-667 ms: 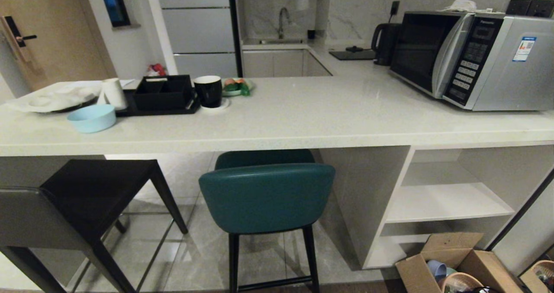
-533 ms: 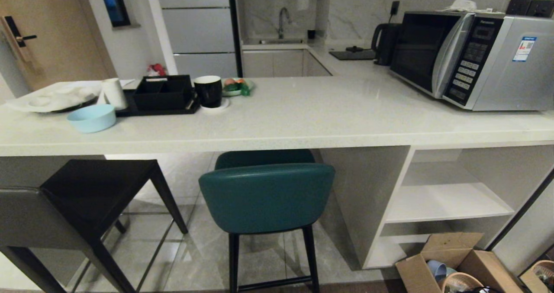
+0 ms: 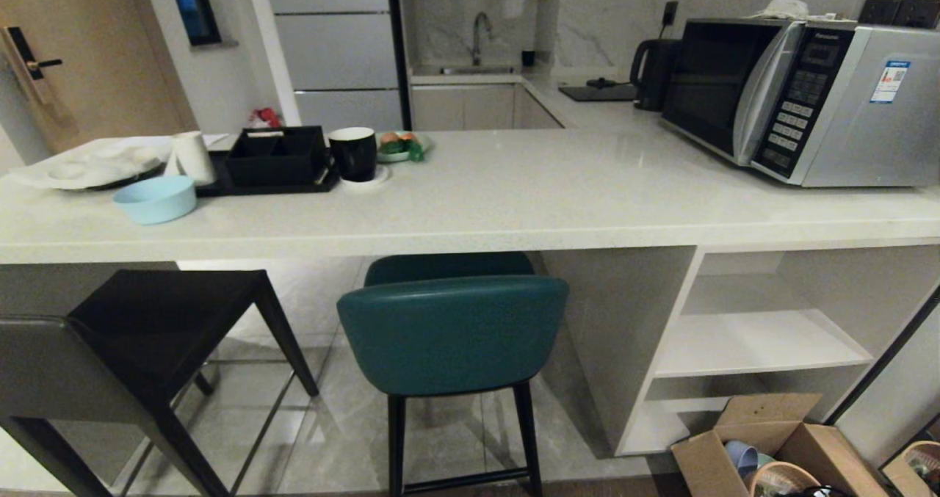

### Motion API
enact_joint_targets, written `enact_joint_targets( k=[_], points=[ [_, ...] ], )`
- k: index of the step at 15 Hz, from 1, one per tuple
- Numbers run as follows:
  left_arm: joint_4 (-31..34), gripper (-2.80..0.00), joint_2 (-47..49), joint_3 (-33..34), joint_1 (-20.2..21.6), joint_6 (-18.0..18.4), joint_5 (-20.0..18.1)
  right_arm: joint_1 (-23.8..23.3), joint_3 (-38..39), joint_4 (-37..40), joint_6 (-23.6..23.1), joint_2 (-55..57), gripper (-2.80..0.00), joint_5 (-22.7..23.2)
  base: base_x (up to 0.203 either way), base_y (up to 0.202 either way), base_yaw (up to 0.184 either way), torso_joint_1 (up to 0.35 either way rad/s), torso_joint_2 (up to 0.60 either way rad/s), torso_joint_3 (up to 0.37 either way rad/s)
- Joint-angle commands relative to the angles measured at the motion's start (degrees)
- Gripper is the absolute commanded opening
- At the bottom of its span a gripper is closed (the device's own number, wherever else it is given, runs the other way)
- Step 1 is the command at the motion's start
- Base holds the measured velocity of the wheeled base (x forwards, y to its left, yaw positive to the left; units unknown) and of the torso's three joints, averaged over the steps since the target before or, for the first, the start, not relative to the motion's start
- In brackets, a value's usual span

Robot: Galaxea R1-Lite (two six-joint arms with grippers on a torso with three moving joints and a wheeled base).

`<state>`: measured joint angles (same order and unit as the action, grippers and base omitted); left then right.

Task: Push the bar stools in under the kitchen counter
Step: Pull the blue chair out from under the dining table

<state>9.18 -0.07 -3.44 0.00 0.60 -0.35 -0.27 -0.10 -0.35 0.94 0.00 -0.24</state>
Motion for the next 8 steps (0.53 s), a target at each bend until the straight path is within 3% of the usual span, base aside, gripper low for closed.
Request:
enact_joint_targets(
  k=[1,8],
  points=[
    [0.0,-2.80,-0.1,0.0,0.0,0.0,0.0,0.0,0.0,0.0,0.0,0.1,-2.80,0.0,0.000,0.000,0.000,-0.123,0.29,0.165],
    [0.0,-2.80,-0.1,0.0,0.0,0.0,0.0,0.0,0.0,0.0,0.1,0.1,-2.80,-0.1,0.000,0.000,0.000,-0.179,0.45,0.263]
  ],
)
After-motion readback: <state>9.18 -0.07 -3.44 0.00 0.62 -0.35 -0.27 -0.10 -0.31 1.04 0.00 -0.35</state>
